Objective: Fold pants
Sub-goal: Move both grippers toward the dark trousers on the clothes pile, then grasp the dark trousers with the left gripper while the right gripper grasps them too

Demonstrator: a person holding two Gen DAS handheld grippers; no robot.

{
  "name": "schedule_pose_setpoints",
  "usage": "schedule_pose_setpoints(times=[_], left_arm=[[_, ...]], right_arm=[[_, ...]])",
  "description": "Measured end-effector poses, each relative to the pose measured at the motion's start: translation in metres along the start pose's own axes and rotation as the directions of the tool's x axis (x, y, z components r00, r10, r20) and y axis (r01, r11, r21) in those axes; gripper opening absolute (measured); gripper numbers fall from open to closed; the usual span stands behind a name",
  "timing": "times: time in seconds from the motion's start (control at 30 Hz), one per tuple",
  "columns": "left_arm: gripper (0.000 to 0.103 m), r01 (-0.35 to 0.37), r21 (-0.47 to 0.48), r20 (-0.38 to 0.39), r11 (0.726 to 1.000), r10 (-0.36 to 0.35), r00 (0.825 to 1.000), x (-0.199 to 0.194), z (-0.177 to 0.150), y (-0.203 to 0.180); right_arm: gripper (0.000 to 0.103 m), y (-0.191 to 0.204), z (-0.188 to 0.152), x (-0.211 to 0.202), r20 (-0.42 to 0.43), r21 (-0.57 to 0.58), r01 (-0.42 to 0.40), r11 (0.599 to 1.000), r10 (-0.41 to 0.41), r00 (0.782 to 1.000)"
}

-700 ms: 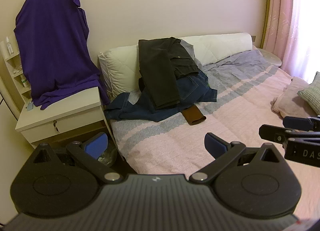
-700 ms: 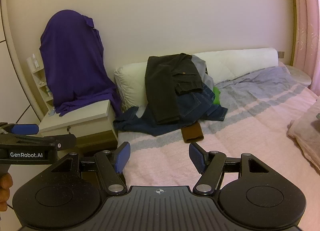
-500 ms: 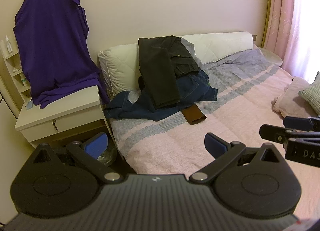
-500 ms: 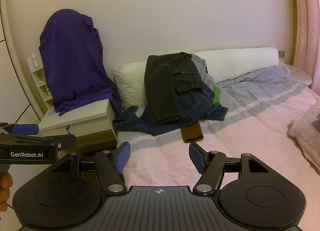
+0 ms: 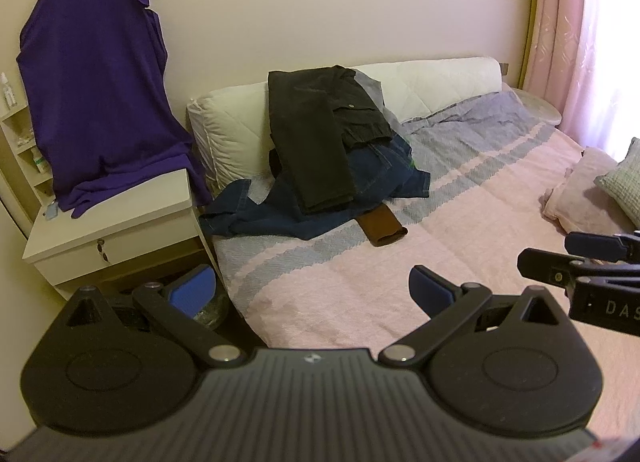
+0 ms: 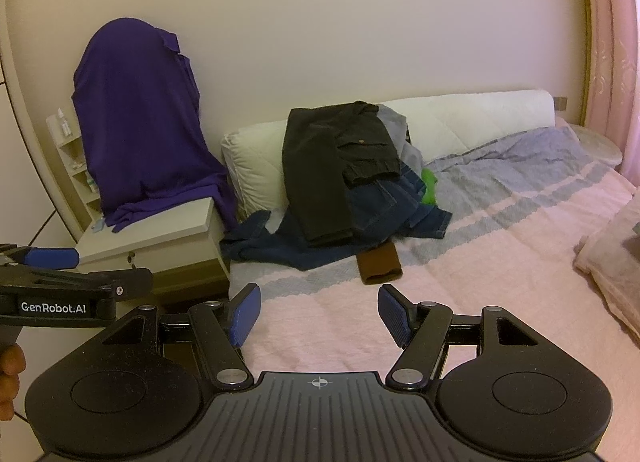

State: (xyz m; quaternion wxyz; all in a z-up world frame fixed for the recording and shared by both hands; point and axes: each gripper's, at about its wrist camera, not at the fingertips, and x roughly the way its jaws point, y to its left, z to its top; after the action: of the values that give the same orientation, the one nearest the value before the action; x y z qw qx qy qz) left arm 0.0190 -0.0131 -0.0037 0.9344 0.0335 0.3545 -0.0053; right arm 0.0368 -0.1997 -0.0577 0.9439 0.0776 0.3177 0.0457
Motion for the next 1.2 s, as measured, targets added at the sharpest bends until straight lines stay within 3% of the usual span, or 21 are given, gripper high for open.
schedule_pose_setpoints(times=[0.3, 0.53, 0.9, 1.2], left_arm=[[0.102, 0.013, -0.017, -0.035, 1.0, -0.013, 0.999, 0.043, 0.013, 0.016], [0.101, 0.05, -0.024, -0.047, 0.998, -0.051, 0.998, 0.094, 0.035, 0.038], [0.089, 0.126, 0.01, -0.081, 0.992, -0.125, 0.989, 0.23, 0.106, 0.081], [0.079, 0.17, 0.046, -0.084, 0.984, -0.166, 0.983, 0.354, 0.186, 0.118]], right_arm=[[0.062, -0.016, 0.002, 0.04, -0.061, 0.05, 0.001, 0.999, 0.002, 0.998], [0.062, -0.018, 0.026, 0.086, -0.029, 0.055, 0.002, 0.999, -0.001, 1.0], [0.062, -0.02, 0.079, 0.208, 0.021, 0.107, 0.05, 0.993, -0.052, 0.998], [0.062, -0.039, 0.137, 0.326, 0.036, 0.177, 0.124, 0.976, -0.133, 0.99]])
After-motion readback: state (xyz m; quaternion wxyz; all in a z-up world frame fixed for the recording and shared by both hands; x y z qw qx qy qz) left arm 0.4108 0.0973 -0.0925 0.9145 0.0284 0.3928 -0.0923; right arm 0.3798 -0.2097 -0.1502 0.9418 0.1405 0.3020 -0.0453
